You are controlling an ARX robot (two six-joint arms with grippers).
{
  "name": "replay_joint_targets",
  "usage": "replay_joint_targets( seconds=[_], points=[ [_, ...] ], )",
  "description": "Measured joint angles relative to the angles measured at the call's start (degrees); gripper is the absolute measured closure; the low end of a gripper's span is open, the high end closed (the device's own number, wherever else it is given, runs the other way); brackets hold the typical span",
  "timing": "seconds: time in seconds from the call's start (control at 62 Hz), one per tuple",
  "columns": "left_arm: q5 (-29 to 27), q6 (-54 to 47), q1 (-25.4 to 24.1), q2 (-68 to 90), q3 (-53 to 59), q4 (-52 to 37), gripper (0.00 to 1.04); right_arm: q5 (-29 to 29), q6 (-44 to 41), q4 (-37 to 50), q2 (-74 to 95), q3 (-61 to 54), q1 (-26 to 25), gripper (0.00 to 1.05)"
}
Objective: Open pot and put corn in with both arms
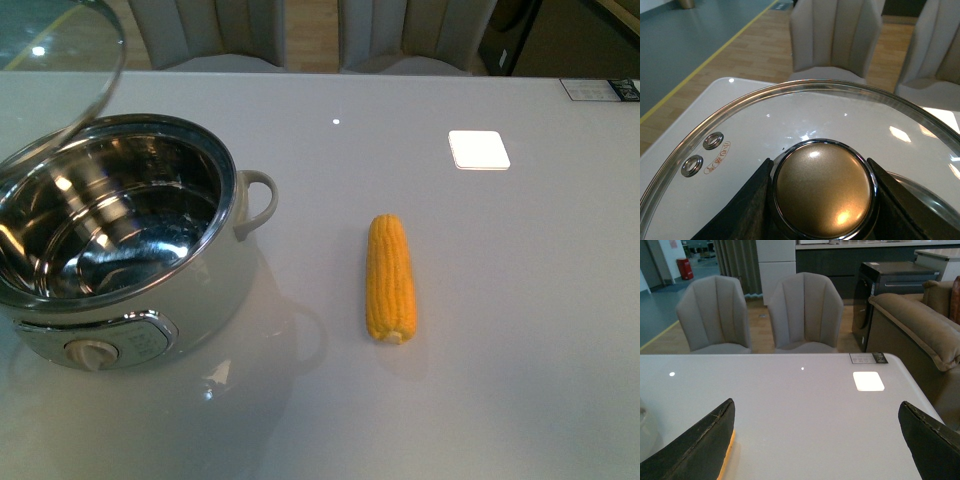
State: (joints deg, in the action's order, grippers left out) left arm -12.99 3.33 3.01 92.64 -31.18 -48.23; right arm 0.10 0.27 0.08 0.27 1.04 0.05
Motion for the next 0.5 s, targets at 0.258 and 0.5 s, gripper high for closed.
replay_joint_targets(
  seconds=[0.258,0.5],
  points=[
    [4.5,-2.4,-13.3,-1.4,5.5,-3.4,0.59,0.0,0.0,0.0,0.0,0.0,0.0,0.09],
    [7.8,-5.4,-25.5,4.3,6.4,-10.1,0.59,0.0,0.0,0.0,0.0,0.0,0.0,0.09]
  ],
)
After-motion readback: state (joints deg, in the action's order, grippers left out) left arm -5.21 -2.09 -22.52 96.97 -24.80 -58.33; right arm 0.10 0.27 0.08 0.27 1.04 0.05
